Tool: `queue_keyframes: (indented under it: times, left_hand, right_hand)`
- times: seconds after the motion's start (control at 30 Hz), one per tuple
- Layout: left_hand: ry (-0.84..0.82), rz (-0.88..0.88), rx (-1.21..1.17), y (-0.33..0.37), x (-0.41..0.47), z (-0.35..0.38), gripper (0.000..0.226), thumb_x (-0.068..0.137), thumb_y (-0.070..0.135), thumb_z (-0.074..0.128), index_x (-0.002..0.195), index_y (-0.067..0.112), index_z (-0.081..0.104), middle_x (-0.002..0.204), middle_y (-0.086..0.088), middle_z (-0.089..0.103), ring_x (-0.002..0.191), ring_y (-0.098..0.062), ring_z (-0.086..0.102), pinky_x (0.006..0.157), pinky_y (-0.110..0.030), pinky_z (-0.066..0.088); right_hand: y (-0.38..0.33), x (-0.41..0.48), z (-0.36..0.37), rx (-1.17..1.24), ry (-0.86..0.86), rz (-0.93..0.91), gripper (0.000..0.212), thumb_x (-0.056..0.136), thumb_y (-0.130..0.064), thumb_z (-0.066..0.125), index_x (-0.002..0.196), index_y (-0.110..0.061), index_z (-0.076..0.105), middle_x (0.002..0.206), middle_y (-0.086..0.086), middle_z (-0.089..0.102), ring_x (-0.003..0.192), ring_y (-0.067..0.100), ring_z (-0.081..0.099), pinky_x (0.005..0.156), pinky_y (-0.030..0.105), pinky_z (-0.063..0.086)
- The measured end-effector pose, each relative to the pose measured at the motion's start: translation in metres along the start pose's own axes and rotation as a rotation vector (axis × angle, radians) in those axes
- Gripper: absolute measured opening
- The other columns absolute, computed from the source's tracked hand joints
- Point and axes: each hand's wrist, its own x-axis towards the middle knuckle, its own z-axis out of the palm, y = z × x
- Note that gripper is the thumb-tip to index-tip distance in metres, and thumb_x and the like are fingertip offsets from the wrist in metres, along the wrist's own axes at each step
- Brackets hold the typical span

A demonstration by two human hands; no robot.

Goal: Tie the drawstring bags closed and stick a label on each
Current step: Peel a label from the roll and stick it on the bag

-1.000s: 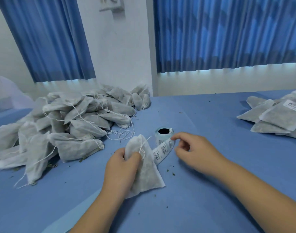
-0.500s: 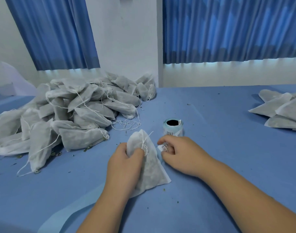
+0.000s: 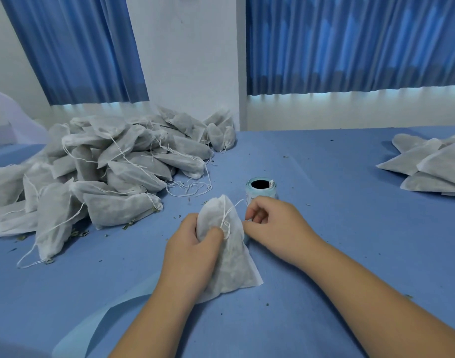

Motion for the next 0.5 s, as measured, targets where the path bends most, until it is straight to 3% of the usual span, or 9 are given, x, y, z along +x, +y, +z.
queue_keyframes:
  times: [0.13, 0.3, 0.5]
  left_hand:
    - [0.006, -0.006, -0.002, -0.0004, -0.0001, -0.0012, 0.005, 0.086, 0.025, 0.059, 0.083, 0.023, 0.062, 0.067, 0.015, 0.061, 0.057, 0.002, 0.051, 0.057, -0.029, 0.037]
    - [0.021, -0.019, -0.013, 0.0002, 0.0000, -0.0007, 0.007, 0.086, 0.025, 0.058, 0.082, 0.020, 0.061, 0.066, 0.011, 0.059, 0.054, 0.001, 0.048, 0.057, -0.029, 0.036]
    - [0.035, -0.036, -0.014, 0.0008, 0.0010, -0.0003, 0.009, 0.086, 0.025, 0.059, 0.081, 0.018, 0.061, 0.069, 0.007, 0.057, 0.052, -0.001, 0.045, 0.056, -0.029, 0.034]
  right_hand:
    - [-0.0045, -0.0018, -0.0032, 0.179, -0.038, 0.094, 0.012, 0.081, -0.015, 0.071, 0.075, -0.023, 0.063, 0.064, -0.006, 0.064, 0.057, 0.007, 0.059, 0.059, 0.026, 0.048]
    - [-0.0070, -0.0050, -0.0094, 0.262, -0.059, 0.133, 0.015, 0.084, -0.003, 0.065, 0.081, -0.017, 0.067, 0.061, 0.002, 0.067, 0.057, 0.019, 0.056, 0.051, 0.027, 0.046]
    - [-0.0087, -0.0053, -0.0077, 0.193, 0.006, 0.162, 0.020, 0.080, -0.003, 0.059, 0.088, -0.021, 0.056, 0.060, -0.003, 0.068, 0.049, 0.008, 0.059, 0.045, 0.019, 0.041]
